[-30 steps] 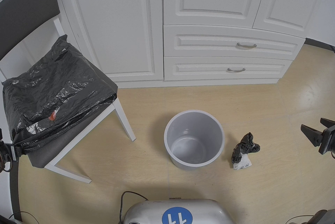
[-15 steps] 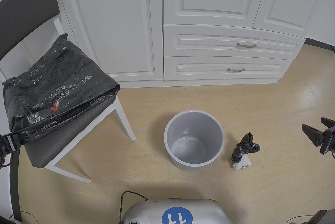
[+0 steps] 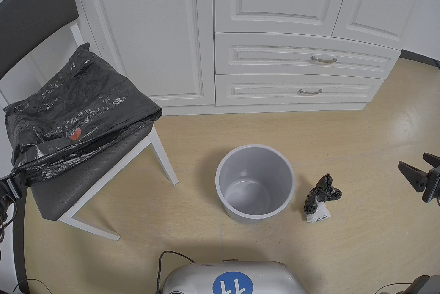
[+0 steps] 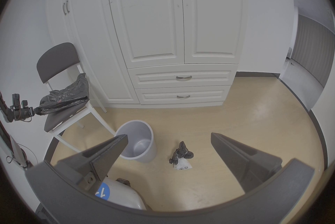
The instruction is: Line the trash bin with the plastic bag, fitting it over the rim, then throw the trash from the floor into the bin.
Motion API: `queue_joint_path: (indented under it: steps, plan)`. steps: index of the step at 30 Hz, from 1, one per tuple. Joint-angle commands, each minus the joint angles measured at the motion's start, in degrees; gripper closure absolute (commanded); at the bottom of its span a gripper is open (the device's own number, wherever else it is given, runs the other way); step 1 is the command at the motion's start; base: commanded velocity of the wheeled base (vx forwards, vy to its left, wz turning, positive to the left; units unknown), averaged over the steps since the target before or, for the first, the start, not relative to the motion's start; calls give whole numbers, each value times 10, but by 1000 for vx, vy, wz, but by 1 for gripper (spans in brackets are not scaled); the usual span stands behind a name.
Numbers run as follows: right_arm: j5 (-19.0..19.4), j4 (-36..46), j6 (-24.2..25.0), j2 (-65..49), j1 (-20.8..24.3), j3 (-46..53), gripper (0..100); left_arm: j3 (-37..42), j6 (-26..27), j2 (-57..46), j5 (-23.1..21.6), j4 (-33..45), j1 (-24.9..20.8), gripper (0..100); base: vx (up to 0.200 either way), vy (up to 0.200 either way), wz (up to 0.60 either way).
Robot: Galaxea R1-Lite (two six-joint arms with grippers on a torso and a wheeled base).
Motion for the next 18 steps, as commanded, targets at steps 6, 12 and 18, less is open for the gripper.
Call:
queue_joint_path:
  steps: [6, 12, 18]
  plan:
    - [1, 0, -1, -6, 2, 0, 0, 6, 1, -25, -1, 0, -5, 100, 0, 0, 0]
    - [1, 0, -4, -6, 2, 1, 0, 27, 0, -70, -1, 8, -32, 100, 0, 0, 0]
    - [-4, 1, -5, -8, 1, 2, 0, 53, -3, -150, 1, 14, -111, 100, 0, 0, 0]
